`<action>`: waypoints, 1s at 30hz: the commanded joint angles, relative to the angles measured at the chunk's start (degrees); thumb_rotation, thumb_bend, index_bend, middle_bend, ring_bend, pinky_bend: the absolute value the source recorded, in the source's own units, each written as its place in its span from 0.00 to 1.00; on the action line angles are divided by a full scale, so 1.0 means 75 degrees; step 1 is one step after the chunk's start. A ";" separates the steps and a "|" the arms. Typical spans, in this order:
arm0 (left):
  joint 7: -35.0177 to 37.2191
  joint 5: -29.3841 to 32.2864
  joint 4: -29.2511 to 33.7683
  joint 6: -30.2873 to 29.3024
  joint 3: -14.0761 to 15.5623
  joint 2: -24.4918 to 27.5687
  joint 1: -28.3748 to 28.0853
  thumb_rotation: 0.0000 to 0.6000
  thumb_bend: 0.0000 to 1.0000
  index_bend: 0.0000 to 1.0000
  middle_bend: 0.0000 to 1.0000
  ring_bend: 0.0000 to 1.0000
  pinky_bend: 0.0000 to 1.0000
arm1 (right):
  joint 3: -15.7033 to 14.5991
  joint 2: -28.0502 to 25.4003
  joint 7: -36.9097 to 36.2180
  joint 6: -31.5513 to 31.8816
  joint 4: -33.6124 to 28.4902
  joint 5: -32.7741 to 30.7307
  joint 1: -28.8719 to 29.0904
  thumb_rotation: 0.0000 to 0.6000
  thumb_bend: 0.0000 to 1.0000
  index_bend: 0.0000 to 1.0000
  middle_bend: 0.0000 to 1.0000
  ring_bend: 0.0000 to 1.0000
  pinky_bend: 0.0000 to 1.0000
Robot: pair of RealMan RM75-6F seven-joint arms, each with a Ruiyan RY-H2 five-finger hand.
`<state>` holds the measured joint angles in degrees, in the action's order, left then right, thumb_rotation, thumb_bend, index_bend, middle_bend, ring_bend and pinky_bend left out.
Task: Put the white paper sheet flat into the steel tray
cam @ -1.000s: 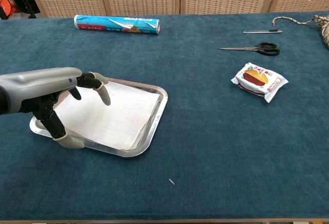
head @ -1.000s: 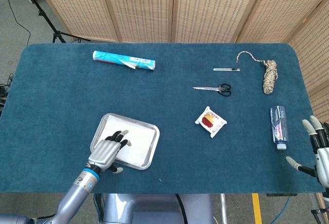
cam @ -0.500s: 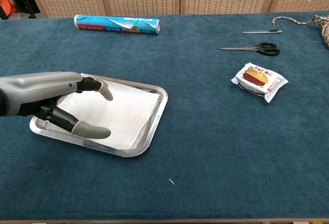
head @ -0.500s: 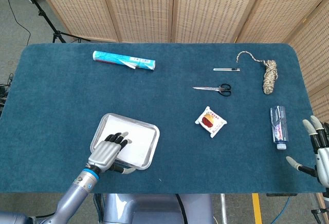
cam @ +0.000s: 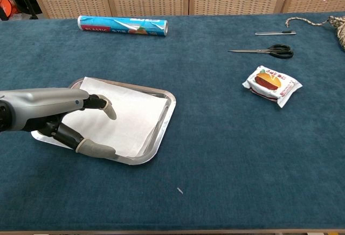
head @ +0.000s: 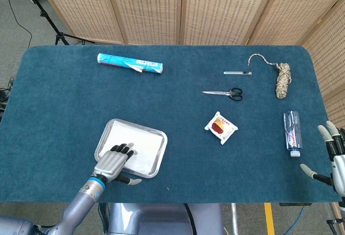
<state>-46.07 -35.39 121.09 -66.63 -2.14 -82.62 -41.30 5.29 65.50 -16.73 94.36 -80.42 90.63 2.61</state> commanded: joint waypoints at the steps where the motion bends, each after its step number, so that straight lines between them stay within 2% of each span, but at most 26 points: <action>1: -0.0044 0.0153 -0.0033 -0.0109 0.0016 -0.0128 -0.0096 0.36 0.04 0.19 0.00 0.00 0.10 | -0.0001 -0.0002 -0.0008 0.0006 -0.0003 0.0000 -0.0004 1.00 0.00 0.00 0.00 0.00 0.00; 22: 0.0080 0.0660 -0.0258 -0.0539 -0.0022 -0.0762 -0.0375 0.36 0.04 0.17 0.00 0.00 0.10 | -0.0004 -0.0025 -0.0122 0.0031 0.0000 0.0018 -0.0014 1.00 0.00 0.00 0.00 0.00 0.00; 30: 0.0332 0.0422 -0.0307 -0.0543 -0.0033 -0.0961 -0.0374 0.36 0.04 0.17 0.00 0.00 0.10 | 0.0001 -0.0027 -0.0143 0.0029 0.0002 0.0015 -0.0010 1.00 0.00 0.00 0.00 0.00 0.00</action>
<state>-43.65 -32.16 118.86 -70.66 -2.41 -89.71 -44.07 5.29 65.29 -17.80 94.57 -80.41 90.74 2.54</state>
